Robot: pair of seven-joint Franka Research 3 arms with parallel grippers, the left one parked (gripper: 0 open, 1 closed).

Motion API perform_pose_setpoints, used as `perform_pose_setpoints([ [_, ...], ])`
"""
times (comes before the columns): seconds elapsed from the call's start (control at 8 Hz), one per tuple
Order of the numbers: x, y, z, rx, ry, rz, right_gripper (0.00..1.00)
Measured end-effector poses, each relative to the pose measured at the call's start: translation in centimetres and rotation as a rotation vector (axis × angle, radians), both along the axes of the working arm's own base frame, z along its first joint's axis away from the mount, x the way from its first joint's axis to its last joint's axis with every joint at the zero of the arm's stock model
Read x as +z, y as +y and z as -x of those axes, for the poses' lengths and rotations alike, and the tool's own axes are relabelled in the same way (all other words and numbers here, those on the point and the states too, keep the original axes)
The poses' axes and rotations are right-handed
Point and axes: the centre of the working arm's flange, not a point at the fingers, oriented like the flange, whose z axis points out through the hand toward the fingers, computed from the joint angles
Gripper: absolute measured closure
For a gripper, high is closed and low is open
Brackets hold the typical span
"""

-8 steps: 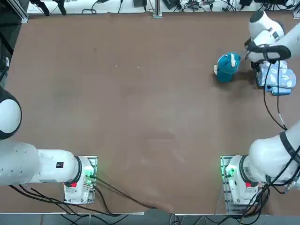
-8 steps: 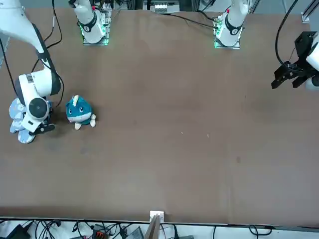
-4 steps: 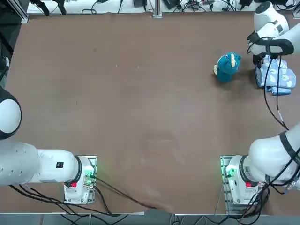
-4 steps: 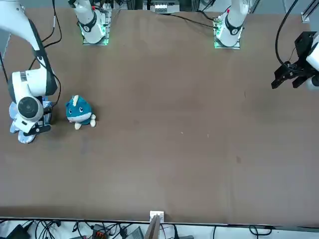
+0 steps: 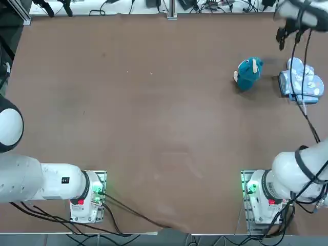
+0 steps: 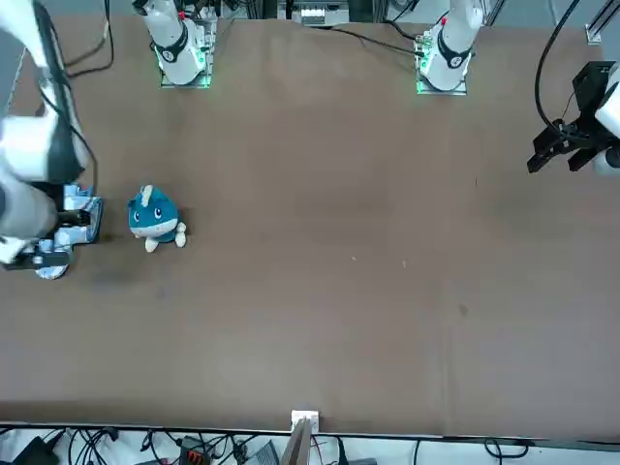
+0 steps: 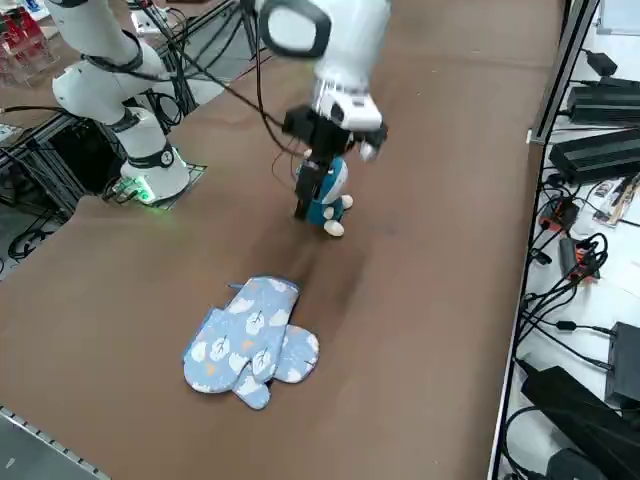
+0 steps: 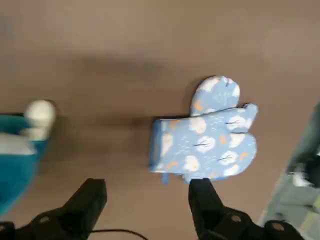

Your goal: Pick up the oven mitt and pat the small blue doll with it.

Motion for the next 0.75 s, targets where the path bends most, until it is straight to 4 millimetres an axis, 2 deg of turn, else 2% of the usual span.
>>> perform_pose_setpoints([
  [0.12,3.7,0.2,-0.3,-0.040,-0.033,-0.080,0.00],
  [0.5,11.1,2.6,-0.4,-0.092,-0.156,-0.298,0.00],
  [0.75,15.9,4.7,1.2,-0.069,-0.208,-0.312,0.00],
])
